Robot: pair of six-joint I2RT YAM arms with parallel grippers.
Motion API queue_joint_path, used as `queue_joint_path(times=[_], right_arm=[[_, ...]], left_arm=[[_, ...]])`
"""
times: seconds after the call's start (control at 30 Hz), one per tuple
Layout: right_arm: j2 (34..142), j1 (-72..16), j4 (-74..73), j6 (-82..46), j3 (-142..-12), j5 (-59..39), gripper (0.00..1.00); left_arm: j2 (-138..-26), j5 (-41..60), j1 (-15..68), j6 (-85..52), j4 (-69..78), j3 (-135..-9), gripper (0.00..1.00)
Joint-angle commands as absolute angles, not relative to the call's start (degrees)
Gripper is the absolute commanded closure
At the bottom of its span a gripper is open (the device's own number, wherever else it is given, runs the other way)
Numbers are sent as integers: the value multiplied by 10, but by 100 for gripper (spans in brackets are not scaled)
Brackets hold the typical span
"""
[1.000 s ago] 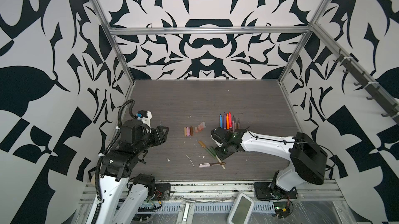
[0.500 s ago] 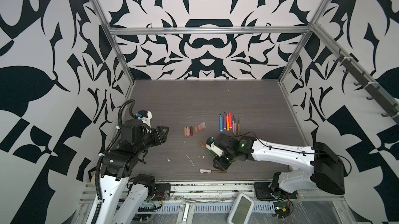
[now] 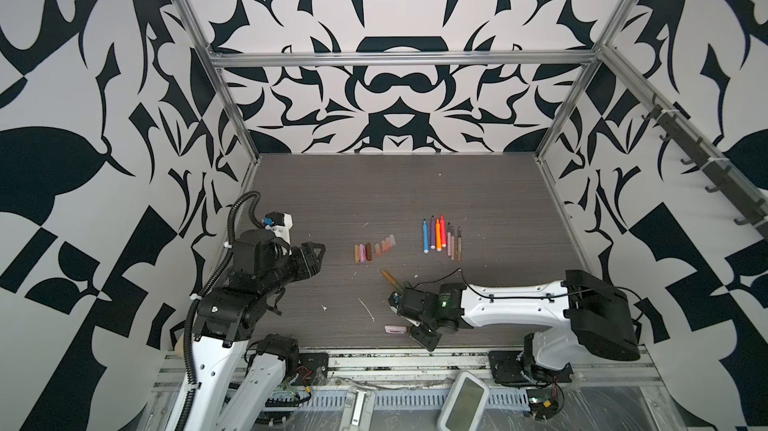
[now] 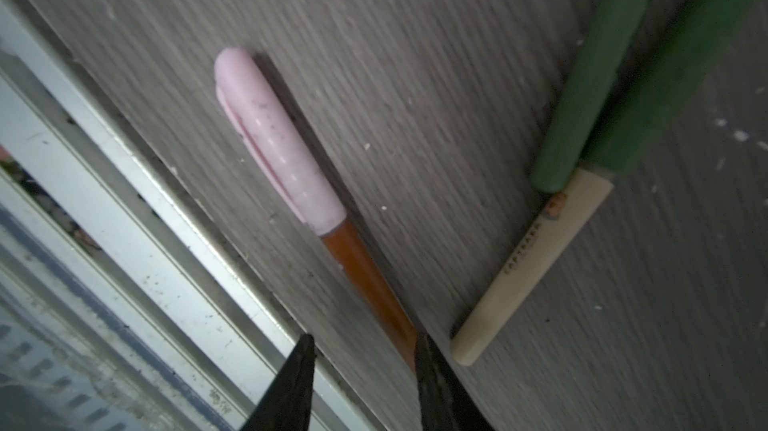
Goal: Open the pen caps
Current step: 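Lift the pink-capped brown pen with the right gripper toward the left gripper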
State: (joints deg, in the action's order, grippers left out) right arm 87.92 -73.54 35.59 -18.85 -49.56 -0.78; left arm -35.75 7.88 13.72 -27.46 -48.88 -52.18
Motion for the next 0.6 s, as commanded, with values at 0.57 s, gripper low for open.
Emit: queue_joint_path(times=[0.57], right_arm=[[988, -735, 346, -199, -587, 16, 92]], left_arm=[[-357, 79, 134, -278, -498, -517, 41]])
